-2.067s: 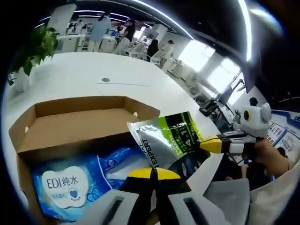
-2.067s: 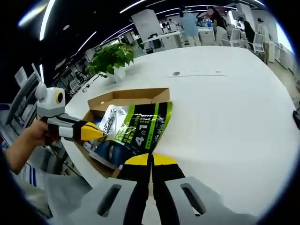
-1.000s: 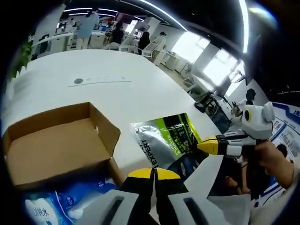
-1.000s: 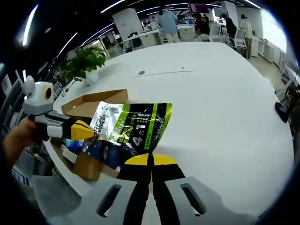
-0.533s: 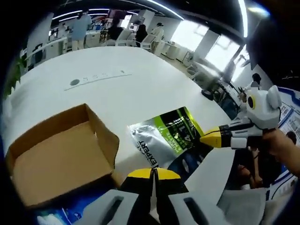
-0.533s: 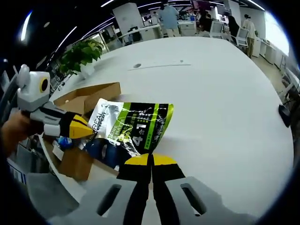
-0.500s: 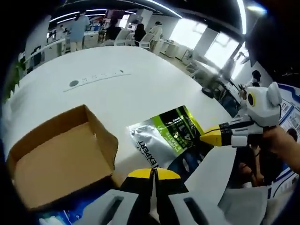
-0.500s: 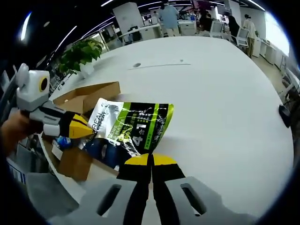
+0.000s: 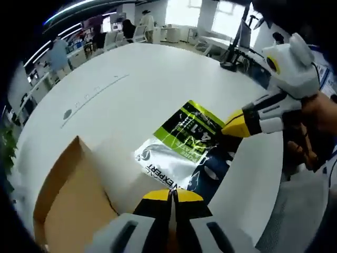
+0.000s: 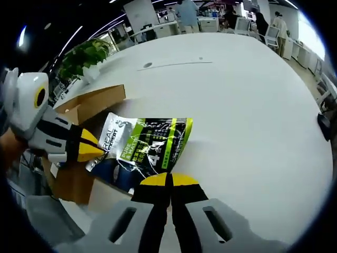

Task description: Operate the shoe box by opening the lid, removing the specified soft item, and placing it in the target area until the item is outside and the box remains undamaged.

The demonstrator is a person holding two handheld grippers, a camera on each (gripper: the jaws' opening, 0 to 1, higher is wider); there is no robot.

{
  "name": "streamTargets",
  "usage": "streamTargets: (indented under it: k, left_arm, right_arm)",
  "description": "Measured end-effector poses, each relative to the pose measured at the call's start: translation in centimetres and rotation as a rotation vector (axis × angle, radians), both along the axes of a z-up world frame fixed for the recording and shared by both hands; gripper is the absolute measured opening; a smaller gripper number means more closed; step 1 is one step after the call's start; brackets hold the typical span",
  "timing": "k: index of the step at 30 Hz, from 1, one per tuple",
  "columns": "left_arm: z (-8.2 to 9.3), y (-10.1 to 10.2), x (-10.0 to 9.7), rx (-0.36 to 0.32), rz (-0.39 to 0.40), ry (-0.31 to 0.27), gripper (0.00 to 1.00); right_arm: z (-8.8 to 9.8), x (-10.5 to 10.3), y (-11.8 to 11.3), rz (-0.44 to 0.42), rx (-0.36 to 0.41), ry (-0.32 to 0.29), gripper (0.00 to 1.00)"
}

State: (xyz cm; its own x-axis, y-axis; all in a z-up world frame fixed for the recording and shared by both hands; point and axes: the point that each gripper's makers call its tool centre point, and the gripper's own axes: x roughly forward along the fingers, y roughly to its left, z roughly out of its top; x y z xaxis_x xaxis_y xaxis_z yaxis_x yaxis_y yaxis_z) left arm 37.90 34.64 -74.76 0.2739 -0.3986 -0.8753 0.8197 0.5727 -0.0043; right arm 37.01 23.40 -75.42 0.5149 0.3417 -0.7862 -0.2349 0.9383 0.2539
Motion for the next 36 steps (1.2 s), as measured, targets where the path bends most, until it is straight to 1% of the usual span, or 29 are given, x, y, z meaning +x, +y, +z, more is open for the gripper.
streamTargets:
  k: [1,2,6,9,14,17,19,23,28,32,34,36]
  left_arm:
    - [-0.1,-0.2,0.1,0.003,-0.022,-0.009,0.01]
    - [-0.3,-0.4,0.1,0.004,-0.008,0.001,0.01]
    - [-1.1,-0.7,0.2,0.059,-0.072,0.0,0.02]
    - [-1.8,-1.0,0.2,0.075,-0.092,0.003,0.02]
    - [-2.7,-1.1,0.2,0.14,-0.171,-0.023,0.02]
    - [-3.4,-0.9,0.0,0.191,-0.232,-0.043,0.03]
    - [-3.8,-0.9,-0.2,0.211,-0.255,-0.047,0.03]
    - [-3.8,-0.8,0.1,0.233,-0.281,-0.073,0.03]
    - [-3.7,-0.4,0.4,0.258,-0.3,-0.093,0.06]
    - [-3.2,0.0,0.6,0.314,-0.364,-0.156,0.15]
    - [-2.9,0.3,0.7,0.346,-0.407,-0.188,0.18]
    - [-2.7,0.5,0.5,0.357,-0.422,-0.199,0.19]
  right_arm:
    - [-0.2,0.2,-0.1,-0.002,-0.007,-0.002,0.0]
    - [-0.3,0.3,-0.2,0.0,-0.012,-0.001,0.0]
    - [-0.8,0.7,-0.6,-0.002,-0.016,0.005,0.0]
    - [-1.2,1.1,-0.9,-0.011,-0.013,0.007,0.0]
    - [-2.1,1.3,-0.9,-0.012,-0.006,0.022,0.0]
    - [-2.6,1.2,-0.7,-0.008,-0.002,0.032,0.0]
    - [-2.9,1.2,-0.7,-0.009,0.0,0.035,0.0]
    - [-3.5,1.1,-0.6,-0.012,0.001,0.043,0.0]
    - [-3.6,1.1,-0.5,-0.013,0.021,0.042,0.0]
    - [-3.6,1.3,-0.6,0.0,0.01,0.025,0.01]
    - [-3.5,1.4,-0.6,0.014,-0.001,0.01,0.02]
    - [-3.5,1.4,-0.6,0.023,-0.008,0.0,0.02]
